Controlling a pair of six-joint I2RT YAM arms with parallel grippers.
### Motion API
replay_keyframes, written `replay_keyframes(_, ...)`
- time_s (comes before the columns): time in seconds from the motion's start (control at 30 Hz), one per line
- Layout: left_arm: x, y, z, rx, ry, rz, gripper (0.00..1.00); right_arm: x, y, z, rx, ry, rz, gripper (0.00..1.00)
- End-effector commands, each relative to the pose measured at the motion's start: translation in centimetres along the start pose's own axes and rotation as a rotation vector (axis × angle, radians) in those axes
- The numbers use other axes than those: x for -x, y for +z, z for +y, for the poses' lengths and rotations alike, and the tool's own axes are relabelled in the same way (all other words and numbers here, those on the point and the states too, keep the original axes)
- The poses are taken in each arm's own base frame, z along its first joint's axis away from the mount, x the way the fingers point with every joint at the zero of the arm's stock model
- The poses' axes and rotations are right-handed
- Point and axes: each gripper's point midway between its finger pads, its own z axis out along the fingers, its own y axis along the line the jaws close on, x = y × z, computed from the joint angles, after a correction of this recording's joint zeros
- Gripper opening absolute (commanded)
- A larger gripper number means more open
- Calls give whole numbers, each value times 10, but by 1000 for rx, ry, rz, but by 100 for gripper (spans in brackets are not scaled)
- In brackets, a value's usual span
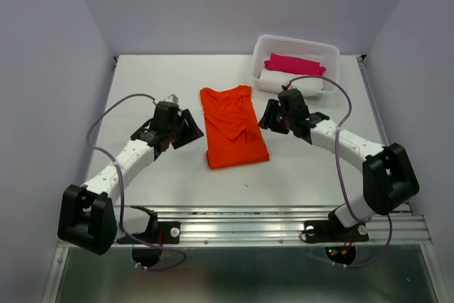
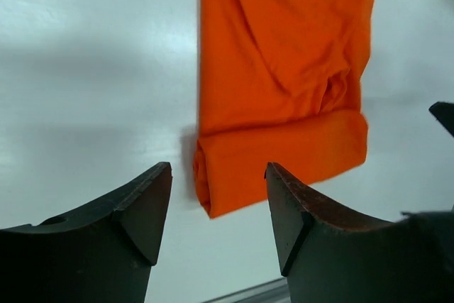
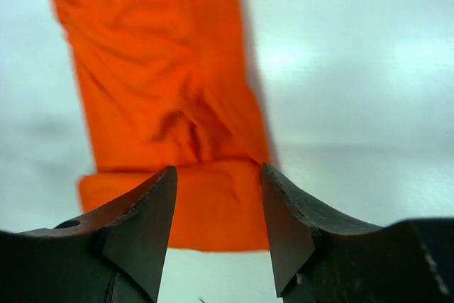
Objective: Roll the t-shirts
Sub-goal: Roll the T-shirt to the center of the board.
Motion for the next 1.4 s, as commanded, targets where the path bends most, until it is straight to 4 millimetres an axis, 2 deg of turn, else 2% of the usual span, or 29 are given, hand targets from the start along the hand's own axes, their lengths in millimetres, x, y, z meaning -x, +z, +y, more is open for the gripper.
replay_keyframes(0.0, -63, -5, -1, -31, -65, 140, 68, -57, -10, -33, -40, 51, 130, 57)
replay_keyframes(0.03, -73, -8, -10, -56, -69, 153, 70, -73, -16, -38, -33, 77, 166, 61)
replay_keyframes(0.07, -85, -6, -4, -46, -76, 175, 71, -79, -18, -39, -31, 104, 175, 63)
replay_keyframes(0.13, -95, -5, -7, -70, -105, 187, 73, -89, -23, -40, -13, 137, 192, 63)
replay_keyframes(0.17, -104, -5, -6, -74, -111, 206, 74, -87, -27, -41, -4, 157, 178, 65)
replay_keyframes(0.2, -113, -3, -4, -83, -119, 224, 76, -94, -27, -43, -2, 189, 182, 66)
replay_keyframes(0.3, -129, -1, 0, -84, -149, 257, 76, -93, -31, -41, 15, 250, 156, 66)
replay_keyframes(0.33, -130, 0, -2, -95, -156, 254, 75, -97, -31, -46, -1, 265, 152, 66)
replay_keyframes(0.43, -132, 4, -3, -99, -184, 249, 68, -95, -32, -45, 12, 325, 124, 66)
replay_keyframes(0.47, -133, 5, -3, -98, -193, 250, 66, -101, -32, -48, 5, 338, 131, 66)
replay_keyframes(0.53, -137, 8, 1, -92, -204, 252, 63, -102, -31, -45, 29, 379, 126, 66)
replay_keyframes(0.57, -144, 14, 6, -81, -223, 269, 59, -110, -26, -44, 47, 407, 146, 64)
replay_keyframes(0.7, -145, 14, 6, -85, -238, 263, 57, -114, -22, -42, 68, 430, 158, 63)
replay_keyframes(0.87, -148, 17, 10, -71, -246, 269, 49, -122, -16, -43, 73, 454, 176, 54)
replay_keyframes(1.03, -150, 20, 12, -65, -247, 270, 47, -128, -10, -50, 50, 471, 180, 40)
replay_keyframes(1.1, -150, 21, 12, -62, -246, 271, 46, -130, -9, -53, 39, 470, 179, 38)
replay_keyframes(1.27, -151, 24, 14, -52, -240, 275, 45, -127, -9, -53, 37, 468, 165, 38)
replay_keyframes(1.37, -151, 25, 17, -43, -240, 269, 46, -122, -9, -52, 38, 467, 146, 45)
